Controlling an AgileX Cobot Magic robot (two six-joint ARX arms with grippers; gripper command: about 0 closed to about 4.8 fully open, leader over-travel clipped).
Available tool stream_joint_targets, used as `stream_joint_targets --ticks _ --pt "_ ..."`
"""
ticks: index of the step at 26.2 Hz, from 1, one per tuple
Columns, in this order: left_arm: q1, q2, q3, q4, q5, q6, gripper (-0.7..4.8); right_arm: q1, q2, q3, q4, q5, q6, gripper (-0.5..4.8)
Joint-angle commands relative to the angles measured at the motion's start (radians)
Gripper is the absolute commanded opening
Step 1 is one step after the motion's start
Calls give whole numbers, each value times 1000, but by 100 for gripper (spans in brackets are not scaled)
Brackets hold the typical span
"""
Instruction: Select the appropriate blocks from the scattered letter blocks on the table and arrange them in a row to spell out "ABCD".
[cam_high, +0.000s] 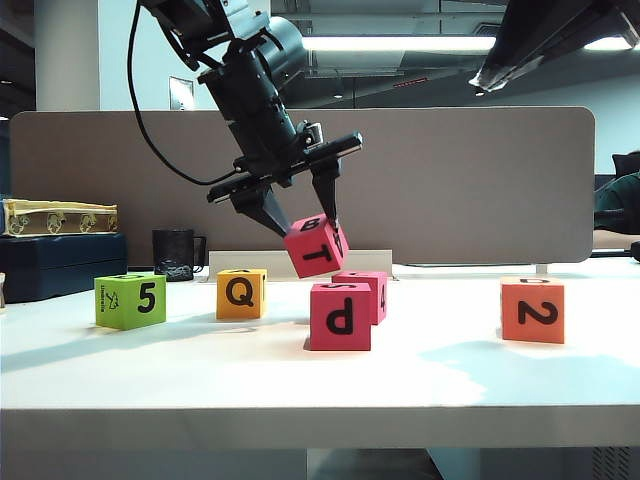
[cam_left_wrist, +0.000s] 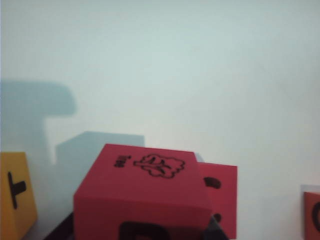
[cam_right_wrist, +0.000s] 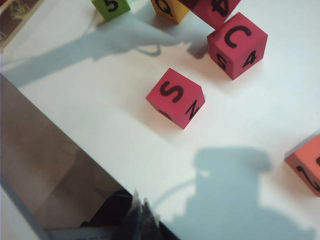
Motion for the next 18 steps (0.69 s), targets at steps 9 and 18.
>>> stream_joint_targets --ticks 9,18 --pt "0 12 3 -33 -55 4 238 0 -3 4 -7 -2 -3 -1" --pt "0 45 3 -47 -55 4 238 0 -3 4 -18 -2 -3 -1"
